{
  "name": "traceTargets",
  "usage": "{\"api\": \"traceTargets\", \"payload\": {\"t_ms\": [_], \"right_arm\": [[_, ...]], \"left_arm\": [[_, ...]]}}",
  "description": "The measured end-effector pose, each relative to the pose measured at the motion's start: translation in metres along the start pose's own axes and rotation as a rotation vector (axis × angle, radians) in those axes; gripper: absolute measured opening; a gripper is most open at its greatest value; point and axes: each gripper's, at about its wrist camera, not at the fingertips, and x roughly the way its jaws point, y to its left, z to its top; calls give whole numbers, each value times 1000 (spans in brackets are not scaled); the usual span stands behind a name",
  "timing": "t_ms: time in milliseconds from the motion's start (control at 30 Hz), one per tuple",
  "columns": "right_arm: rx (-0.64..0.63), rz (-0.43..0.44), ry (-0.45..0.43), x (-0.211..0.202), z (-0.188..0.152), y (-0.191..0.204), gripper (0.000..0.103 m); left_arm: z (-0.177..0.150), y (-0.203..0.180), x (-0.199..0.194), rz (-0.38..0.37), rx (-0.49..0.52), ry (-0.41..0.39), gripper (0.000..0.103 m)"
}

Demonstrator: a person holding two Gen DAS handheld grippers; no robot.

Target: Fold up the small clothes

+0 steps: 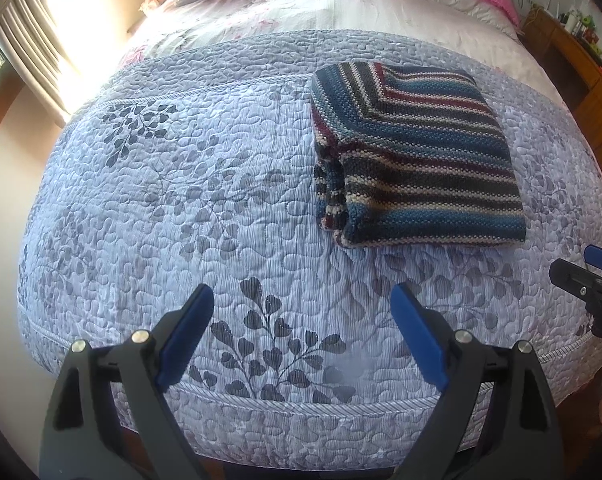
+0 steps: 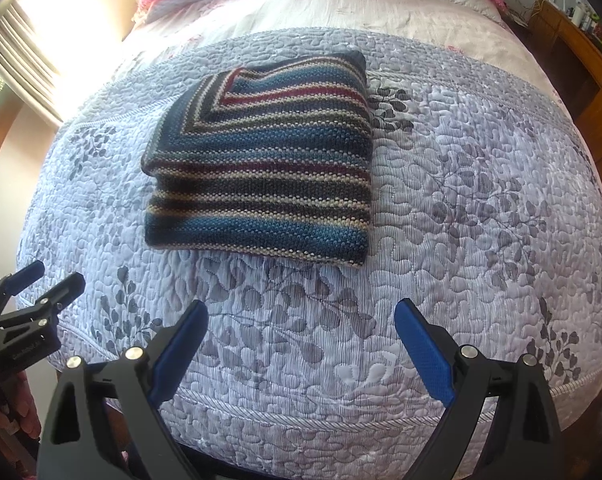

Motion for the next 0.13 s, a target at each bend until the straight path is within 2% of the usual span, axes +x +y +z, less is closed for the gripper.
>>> {"api": "traceTargets", "payload": {"t_ms": [133], "right_arm": [[4, -6, 4, 2, -1, -1, 95]], "left_arm": [[-1, -1, 1, 4, 1, 2, 89]]}}
